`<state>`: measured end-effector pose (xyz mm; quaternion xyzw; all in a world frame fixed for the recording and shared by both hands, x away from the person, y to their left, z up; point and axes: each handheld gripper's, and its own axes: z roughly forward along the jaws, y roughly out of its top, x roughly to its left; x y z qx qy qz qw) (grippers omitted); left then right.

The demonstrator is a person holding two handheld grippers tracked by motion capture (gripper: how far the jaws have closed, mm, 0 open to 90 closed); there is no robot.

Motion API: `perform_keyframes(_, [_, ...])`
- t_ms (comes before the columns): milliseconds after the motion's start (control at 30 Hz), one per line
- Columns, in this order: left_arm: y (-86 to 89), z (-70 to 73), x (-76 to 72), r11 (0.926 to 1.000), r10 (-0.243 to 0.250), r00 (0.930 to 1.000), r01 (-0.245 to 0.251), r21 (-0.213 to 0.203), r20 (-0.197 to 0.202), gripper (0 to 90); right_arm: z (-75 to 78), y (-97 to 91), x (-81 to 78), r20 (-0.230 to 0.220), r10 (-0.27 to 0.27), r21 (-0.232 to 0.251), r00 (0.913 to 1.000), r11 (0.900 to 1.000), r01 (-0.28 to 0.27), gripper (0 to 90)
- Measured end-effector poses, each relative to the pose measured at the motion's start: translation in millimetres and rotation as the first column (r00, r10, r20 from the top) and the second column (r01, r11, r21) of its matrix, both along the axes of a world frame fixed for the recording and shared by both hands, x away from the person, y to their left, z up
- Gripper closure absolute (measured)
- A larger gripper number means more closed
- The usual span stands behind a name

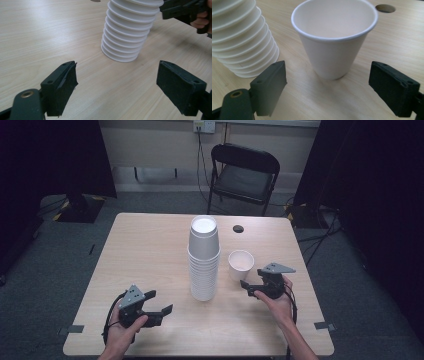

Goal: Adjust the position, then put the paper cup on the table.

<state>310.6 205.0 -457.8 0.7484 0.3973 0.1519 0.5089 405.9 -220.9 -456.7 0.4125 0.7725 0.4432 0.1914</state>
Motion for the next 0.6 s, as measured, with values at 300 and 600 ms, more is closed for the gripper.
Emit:
perform_keyframes(300, [3.0, -2.0, 2.7, 0.9999, 0.01, 0.9999, -0.01, -0.005, -0.01, 16.5, 11.3, -14.9, -21.7, 0.011, -0.023, 0.052, 0.9997, 0.9984, 0.022, 14.2])
perform_keyframes(600, [3.7, -1.4, 6.8, 0.9996, 0.025, 0.9996, -0.025, -0.009, -0.01, 16.5, 19.5, -21.7, -41.4, 0.023, -0.037, 0.07, 0.9991, 0.9969, 0.035, 14.3])
